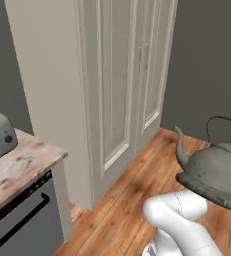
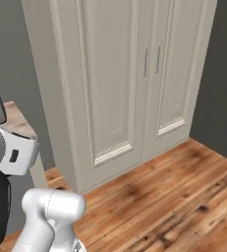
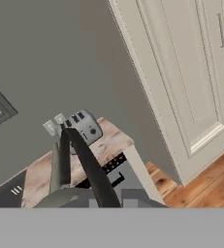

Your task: Open the cabinet, pick the kettle from the cabinet, and place it in the sink.

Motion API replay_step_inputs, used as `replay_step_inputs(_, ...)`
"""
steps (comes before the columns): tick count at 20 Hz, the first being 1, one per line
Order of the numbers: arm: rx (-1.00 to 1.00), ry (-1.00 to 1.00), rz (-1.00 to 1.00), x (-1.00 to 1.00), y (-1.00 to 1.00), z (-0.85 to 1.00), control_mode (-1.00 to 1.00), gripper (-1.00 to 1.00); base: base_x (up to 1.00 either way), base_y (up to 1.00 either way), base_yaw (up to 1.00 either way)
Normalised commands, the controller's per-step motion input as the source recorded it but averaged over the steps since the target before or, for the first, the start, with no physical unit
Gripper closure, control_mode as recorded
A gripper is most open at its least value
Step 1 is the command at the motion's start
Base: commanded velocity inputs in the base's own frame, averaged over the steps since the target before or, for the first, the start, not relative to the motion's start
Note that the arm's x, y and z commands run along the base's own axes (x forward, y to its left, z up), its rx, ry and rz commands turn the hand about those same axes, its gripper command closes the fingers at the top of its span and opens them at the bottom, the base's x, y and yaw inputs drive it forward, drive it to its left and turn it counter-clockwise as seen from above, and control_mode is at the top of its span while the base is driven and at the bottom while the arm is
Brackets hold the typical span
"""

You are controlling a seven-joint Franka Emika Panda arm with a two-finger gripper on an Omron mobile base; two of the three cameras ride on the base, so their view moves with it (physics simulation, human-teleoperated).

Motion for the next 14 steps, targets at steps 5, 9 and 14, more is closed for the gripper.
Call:
replay_step_inputs(5, 0.00, 0.00, 0.00, 0.00, 0.00, 0.00, 1.00, 1.00, -0.15, 1.00, 0.12)
replay_step_inputs(9, 0.00, 0.00, 0.00, 0.00, 0.00, 0.00, 1.00, 1.00, -0.44, 1.00, 0.17)
replay_step_inputs(14, 0.00, 0.00, 0.00, 0.00, 0.00, 0.00, 1.00, 1.00, -0.65, 0.88, 0.23)
